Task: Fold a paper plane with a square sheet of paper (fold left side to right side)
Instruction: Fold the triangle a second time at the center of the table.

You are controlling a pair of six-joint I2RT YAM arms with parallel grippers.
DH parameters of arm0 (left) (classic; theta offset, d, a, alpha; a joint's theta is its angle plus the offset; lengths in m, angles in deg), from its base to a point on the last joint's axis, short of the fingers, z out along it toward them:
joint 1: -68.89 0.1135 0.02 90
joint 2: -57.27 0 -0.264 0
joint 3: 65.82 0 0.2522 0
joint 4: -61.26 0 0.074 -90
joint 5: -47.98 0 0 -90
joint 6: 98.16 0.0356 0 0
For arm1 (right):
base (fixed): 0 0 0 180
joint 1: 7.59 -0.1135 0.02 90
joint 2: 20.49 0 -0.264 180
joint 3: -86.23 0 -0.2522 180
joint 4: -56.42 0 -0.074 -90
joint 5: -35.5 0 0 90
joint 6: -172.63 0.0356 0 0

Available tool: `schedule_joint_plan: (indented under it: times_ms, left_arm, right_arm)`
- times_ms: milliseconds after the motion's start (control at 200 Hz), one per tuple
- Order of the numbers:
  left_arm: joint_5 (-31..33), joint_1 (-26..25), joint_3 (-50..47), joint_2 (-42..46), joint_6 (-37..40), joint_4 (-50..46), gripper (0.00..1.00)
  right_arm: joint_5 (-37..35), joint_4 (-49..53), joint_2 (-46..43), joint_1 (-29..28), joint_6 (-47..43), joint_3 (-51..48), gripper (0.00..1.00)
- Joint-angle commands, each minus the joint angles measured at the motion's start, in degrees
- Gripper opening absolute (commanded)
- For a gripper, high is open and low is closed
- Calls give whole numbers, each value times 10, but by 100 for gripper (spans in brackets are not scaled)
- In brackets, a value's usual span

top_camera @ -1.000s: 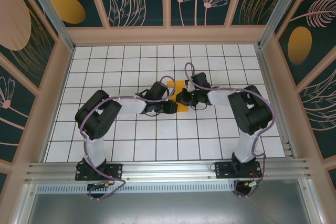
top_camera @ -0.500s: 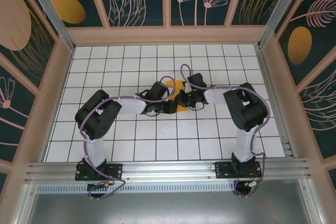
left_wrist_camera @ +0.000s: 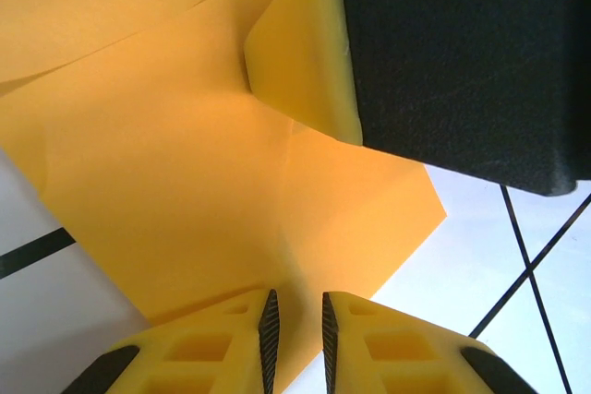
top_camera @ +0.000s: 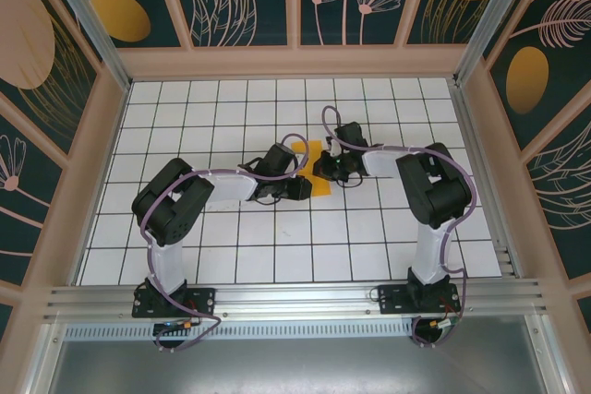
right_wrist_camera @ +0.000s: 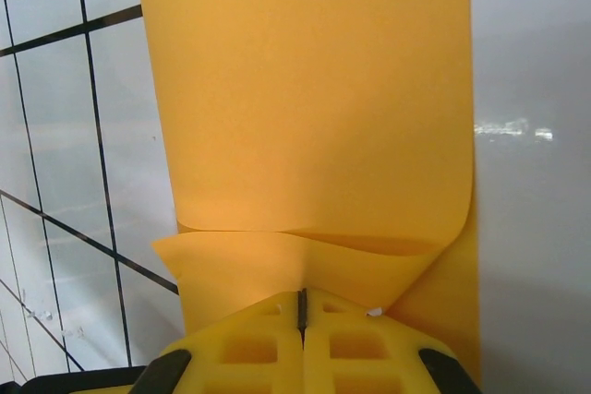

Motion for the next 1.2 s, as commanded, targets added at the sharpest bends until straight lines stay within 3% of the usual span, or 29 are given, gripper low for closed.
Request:
schedule_joint_plan:
  times_ms: [0,350,530,666,901,1196]
  left_arm:
    - [16,0,-30,-13,3,-63,25]
    - [10,1,-36,-2,2,-54,24]
    - [-3,0,-40,9,-5,-39,25]
    - [-4,1,-43,17,-7,-35,25]
    - [-8,0,-43,18,-6,-34,25]
    - [-24,0,-63,34,4,-43,25]
  right_arm:
    - [-62,19,23,37,-27,19,6]
    - [-63,33,20,90,-53,50,6]
    - [-40,11,-60,82,-39,9,7]
    - [-15,-7,-87,42,-16,-20,7]
    - [20,-69,-32,-21,40,-21,7]
    - [-19,-8,29,-14,25,20,7]
